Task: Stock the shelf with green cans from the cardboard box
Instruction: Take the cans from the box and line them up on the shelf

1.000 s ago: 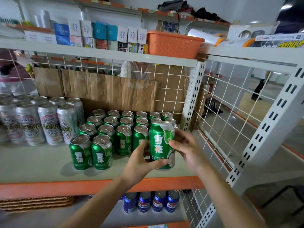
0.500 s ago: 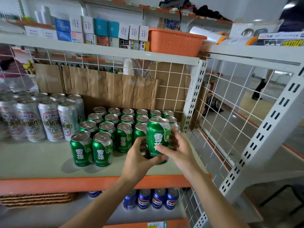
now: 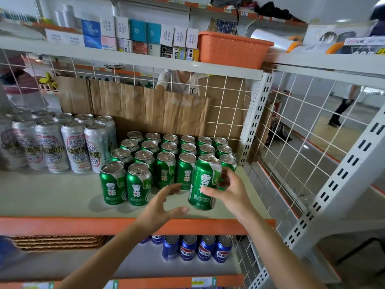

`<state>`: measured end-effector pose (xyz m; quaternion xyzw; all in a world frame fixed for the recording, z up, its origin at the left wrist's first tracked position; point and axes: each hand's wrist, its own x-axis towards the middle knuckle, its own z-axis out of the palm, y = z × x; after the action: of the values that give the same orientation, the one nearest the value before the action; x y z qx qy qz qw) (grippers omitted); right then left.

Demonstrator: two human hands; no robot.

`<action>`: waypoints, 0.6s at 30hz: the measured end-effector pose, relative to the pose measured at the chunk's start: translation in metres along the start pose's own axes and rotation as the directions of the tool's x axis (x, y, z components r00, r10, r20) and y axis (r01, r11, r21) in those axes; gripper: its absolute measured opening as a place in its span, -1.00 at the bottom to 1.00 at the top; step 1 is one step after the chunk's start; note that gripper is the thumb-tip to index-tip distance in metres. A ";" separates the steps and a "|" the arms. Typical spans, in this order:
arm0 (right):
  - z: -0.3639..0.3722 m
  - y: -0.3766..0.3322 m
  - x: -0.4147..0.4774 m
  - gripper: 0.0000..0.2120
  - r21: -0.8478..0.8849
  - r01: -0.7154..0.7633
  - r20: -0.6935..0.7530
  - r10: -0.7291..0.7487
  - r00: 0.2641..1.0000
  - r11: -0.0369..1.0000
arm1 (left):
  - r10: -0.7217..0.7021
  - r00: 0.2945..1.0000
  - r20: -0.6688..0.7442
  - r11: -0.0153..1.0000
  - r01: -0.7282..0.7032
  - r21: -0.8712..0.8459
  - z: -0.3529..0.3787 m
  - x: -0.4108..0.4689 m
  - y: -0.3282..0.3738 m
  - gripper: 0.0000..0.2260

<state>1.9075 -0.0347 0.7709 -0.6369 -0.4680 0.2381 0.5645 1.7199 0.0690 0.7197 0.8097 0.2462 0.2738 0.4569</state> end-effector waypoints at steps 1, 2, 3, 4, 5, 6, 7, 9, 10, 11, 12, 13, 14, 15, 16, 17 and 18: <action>0.001 0.004 0.001 -0.45 -0.016 -0.007 0.007 0.008 1.000 1.000 | -0.016 1.000 0.006 1.000 0.016 0.014 -0.006 -0.004 -0.008 -0.26; 0.002 0.007 0.002 -0.46 -0.035 -0.012 0.011 0.012 1.000 0.999 | -0.015 1.000 0.015 0.999 0.015 0.043 -0.012 -0.009 -0.016 -0.30; 0.004 0.011 0.004 -0.45 -0.054 -0.014 0.015 0.015 1.000 0.998 | 0.001 0.999 0.033 0.995 -0.004 0.097 -0.017 -0.014 -0.024 -0.35; 0.007 0.015 0.004 -0.46 -0.067 -0.014 0.019 0.016 1.000 0.998 | 0.024 0.998 0.064 0.985 -0.035 0.171 -0.021 -0.019 -0.031 -0.39; 0.011 0.020 0.005 -0.47 -0.077 -0.012 0.026 0.014 1.000 0.997 | 0.043 0.993 0.105 0.965 -0.069 0.252 -0.023 -0.024 -0.037 -0.40; 0.016 0.025 0.007 -0.47 -0.091 -0.009 0.031 0.012 0.999 0.996 | 0.058 0.989 0.140 0.937 -0.102 0.334 -0.025 -0.028 -0.043 -0.39; 0.021 0.029 0.007 -0.48 -0.104 -0.010 0.040 0.014 0.999 0.995 | 0.076 0.985 0.156 0.903 -0.135 0.408 -0.026 -0.031 -0.050 -0.37; 0.033 0.036 0.010 -0.45 -0.114 -0.014 0.059 0.021 0.998 0.993 | 0.104 0.980 0.172 0.832 -0.180 0.525 -0.027 -0.036 -0.061 -0.29; 0.039 0.039 0.012 -0.40 -0.117 -0.014 0.068 0.022 0.997 0.993 | 0.095 0.979 0.180 0.795 -0.183 0.578 -0.028 -0.037 -0.065 -0.26; 0.045 0.042 0.014 -0.35 -0.120 -0.013 0.077 0.022 0.997 0.993 | 0.084 0.978 0.189 0.761 -0.186 0.621 -0.029 -0.038 -0.069 -0.23; 0.050 0.044 0.016 -0.31 -0.124 -0.011 0.082 0.021 0.996 0.992 | 0.090 0.978 0.188 0.740 -0.192 0.644 -0.030 -0.039 -0.073 -0.23; 0.056 0.047 0.018 -0.29 -0.133 -0.006 0.085 0.017 0.996 0.991 | 0.095 0.977 0.189 0.725 -0.198 0.659 -0.031 -0.041 -0.075 -0.25; 0.061 0.049 0.020 -0.30 -0.146 -0.001 0.087 0.013 0.996 0.989 | 0.084 0.977 0.195 0.718 -0.196 0.668 -0.033 -0.043 -0.076 -0.30; 0.065 0.051 0.022 -0.31 -0.158 0.004 0.091 0.010 0.996 0.987 | 0.069 0.976 0.207 0.707 -0.194 0.680 -0.035 -0.045 -0.078 -0.35; 0.069 0.052 0.024 -0.31 -0.166 0.007 0.095 0.009 0.995 0.986 | 0.072 0.977 0.200 0.692 -0.194 0.696 -0.038 -0.047 -0.080 -0.40; 0.072 0.053 0.025 -0.29 -0.167 0.008 0.097 0.008 0.995 0.986 | 0.080 0.976 0.202 0.687 -0.201 0.699 -0.040 -0.049 -0.082 -0.42; 0.075 0.053 0.026 -0.25 -0.168 0.005 0.097 0.011 0.995 0.986 | 0.082 0.976 0.204 0.689 -0.204 0.696 -0.042 -0.050 -0.083 -0.43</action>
<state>1.8741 0.0295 0.7083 -0.6705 -0.5124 0.2295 0.4851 1.6434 0.1000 0.6547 0.9587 0.2323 0.1276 0.1032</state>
